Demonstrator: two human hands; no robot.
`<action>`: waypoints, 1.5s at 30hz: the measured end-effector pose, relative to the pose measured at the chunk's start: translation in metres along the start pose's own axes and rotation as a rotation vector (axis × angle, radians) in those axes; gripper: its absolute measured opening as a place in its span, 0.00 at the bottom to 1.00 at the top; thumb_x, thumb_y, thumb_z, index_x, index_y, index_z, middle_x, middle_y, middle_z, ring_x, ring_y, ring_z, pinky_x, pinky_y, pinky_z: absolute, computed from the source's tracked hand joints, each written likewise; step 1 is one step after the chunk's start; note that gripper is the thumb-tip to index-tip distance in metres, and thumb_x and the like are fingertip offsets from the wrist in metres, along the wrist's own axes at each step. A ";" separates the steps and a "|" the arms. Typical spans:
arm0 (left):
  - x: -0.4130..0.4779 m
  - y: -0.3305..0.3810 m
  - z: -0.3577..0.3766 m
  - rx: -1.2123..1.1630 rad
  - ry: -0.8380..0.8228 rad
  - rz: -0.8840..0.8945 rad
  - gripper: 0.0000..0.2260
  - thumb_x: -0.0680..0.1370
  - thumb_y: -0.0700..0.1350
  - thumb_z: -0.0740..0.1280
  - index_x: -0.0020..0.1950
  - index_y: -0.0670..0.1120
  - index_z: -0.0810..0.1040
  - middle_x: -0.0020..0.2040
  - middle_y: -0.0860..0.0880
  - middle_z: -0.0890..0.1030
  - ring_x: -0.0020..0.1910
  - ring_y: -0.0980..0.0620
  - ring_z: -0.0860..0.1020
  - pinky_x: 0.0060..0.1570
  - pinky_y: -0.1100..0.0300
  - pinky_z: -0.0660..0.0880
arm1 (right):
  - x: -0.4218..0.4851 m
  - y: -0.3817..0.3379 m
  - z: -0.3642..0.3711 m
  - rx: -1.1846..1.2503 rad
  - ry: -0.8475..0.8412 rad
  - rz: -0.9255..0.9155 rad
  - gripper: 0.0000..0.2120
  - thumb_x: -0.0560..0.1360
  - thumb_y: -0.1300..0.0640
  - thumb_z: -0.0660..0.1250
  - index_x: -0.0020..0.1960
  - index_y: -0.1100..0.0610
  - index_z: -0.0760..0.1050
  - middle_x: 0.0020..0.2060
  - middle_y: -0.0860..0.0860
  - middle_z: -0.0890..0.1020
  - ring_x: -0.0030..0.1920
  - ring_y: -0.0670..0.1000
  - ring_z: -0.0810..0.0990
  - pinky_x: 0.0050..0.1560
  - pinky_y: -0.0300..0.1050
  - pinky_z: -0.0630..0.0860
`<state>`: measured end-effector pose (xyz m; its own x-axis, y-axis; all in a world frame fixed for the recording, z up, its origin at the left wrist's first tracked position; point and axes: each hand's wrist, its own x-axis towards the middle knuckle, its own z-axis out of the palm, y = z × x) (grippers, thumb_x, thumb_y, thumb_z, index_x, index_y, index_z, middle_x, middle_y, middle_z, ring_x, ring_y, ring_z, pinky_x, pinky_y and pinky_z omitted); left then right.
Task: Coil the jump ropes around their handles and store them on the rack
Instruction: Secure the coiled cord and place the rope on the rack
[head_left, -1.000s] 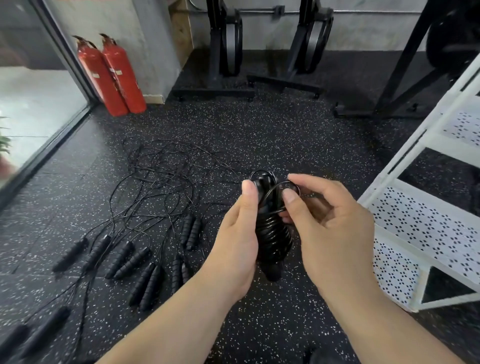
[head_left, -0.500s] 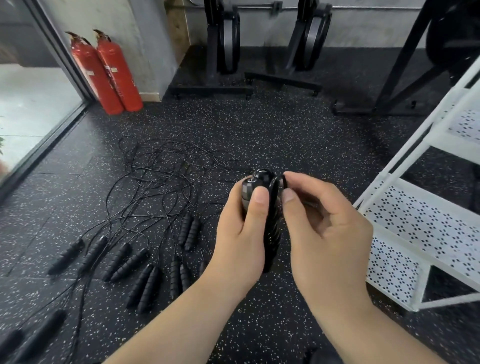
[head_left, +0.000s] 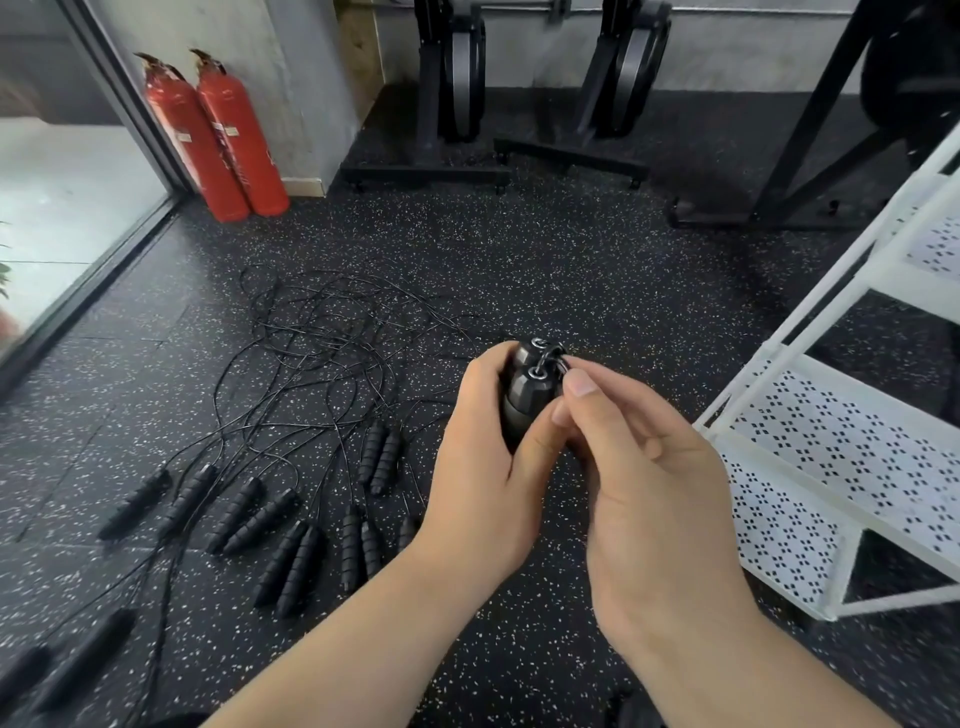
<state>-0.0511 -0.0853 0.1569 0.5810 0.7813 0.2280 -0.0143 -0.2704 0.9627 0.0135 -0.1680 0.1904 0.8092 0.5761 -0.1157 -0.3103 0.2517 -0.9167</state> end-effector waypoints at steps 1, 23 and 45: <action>0.000 -0.001 -0.001 0.028 -0.002 0.000 0.17 0.80 0.64 0.66 0.66 0.64 0.72 0.57 0.62 0.81 0.57 0.59 0.81 0.54 0.70 0.73 | 0.001 -0.001 -0.001 0.042 -0.011 0.061 0.08 0.79 0.62 0.73 0.55 0.55 0.88 0.53 0.53 0.89 0.58 0.50 0.87 0.62 0.44 0.81; 0.006 -0.002 -0.002 0.059 -0.057 0.030 0.15 0.80 0.60 0.64 0.66 0.61 0.71 0.59 0.67 0.80 0.60 0.64 0.79 0.57 0.73 0.72 | 0.046 -0.014 -0.028 -0.024 -0.282 0.234 0.22 0.67 0.62 0.76 0.60 0.60 0.85 0.51 0.54 0.86 0.50 0.48 0.84 0.53 0.42 0.79; 0.005 -0.004 -0.004 0.005 -0.041 0.022 0.16 0.82 0.60 0.64 0.68 0.57 0.73 0.58 0.64 0.82 0.58 0.62 0.81 0.55 0.72 0.73 | 0.052 -0.013 -0.024 -0.060 -0.359 0.193 0.09 0.71 0.61 0.76 0.51 0.54 0.85 0.43 0.54 0.79 0.45 0.54 0.74 0.47 0.48 0.73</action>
<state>-0.0512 -0.0779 0.1550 0.6136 0.7512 0.2432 -0.0240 -0.2902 0.9567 0.0717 -0.1602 0.1867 0.5099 0.8459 -0.1565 -0.4012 0.0729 -0.9131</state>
